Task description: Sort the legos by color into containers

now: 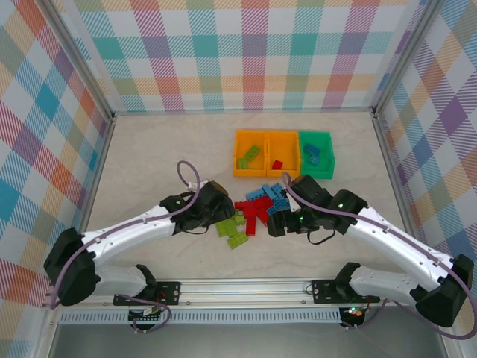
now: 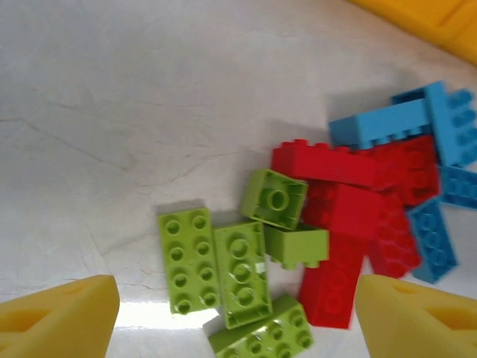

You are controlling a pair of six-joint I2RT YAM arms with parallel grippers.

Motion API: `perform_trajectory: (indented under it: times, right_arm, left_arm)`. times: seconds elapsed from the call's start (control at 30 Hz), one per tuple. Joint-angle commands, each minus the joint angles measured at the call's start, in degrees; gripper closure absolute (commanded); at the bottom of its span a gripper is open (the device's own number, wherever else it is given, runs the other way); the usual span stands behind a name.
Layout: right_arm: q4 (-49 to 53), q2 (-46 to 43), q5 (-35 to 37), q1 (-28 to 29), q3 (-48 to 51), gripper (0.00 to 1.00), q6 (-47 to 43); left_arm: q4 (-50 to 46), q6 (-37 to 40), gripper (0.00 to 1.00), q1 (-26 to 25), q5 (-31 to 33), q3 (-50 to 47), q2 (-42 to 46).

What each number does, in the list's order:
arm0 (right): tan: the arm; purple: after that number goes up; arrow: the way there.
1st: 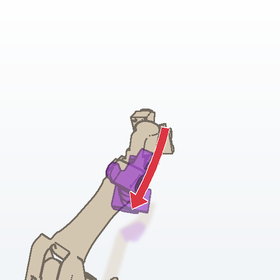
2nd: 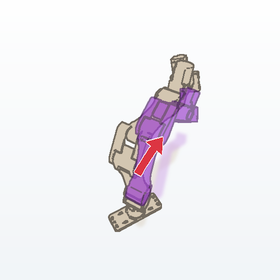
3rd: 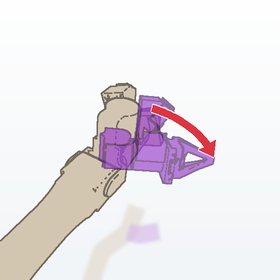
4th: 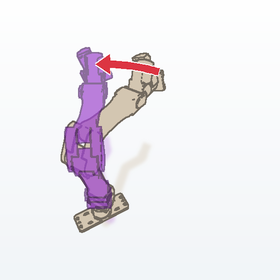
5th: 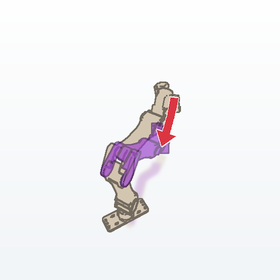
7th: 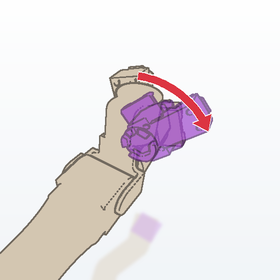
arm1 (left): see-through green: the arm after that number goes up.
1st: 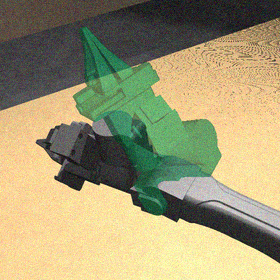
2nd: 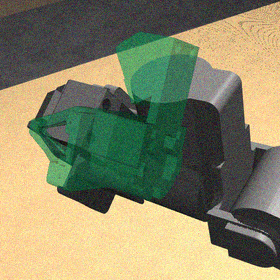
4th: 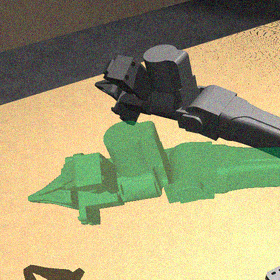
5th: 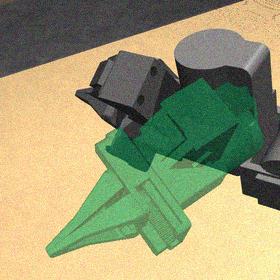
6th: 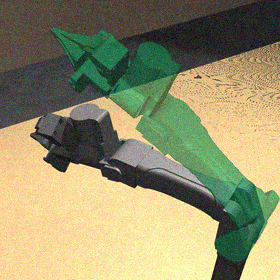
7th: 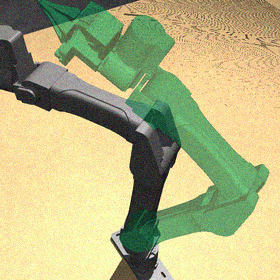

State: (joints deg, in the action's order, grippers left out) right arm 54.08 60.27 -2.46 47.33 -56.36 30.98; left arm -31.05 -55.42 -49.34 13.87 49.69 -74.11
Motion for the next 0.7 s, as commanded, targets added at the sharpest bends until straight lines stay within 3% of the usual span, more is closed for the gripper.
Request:
perform_trajectory:
  times: [0.0,0.13,0.27,0.67]
  right_arm:
    - [-0.66,-1.16,-0.21,0.31,-0.25,0.16,1.23]
    - [-1.61,-1.05,-0.44,0.31,0.42,0.15,1.8]
    - [-1.7,-0.77,-0.46,0.31,0.25,0.14,1.87]
    - [-1.83,-0.07,-0.62,0.35,0.27,0.12,2.15]
  left_arm:
    - [0.81,-4.46,0.24,0.62,1.89,-0.94,-3.39]
    - [3.68,-4.21,0.39,1.06,-1.52,-1.69,-7.98]
    - [4.82,-4.78,0.47,1.44,-1.58,-3.91,-9.34]
    - [8.25,-0.22,0.45,2.54,-6.38,-7.77,-12.76]
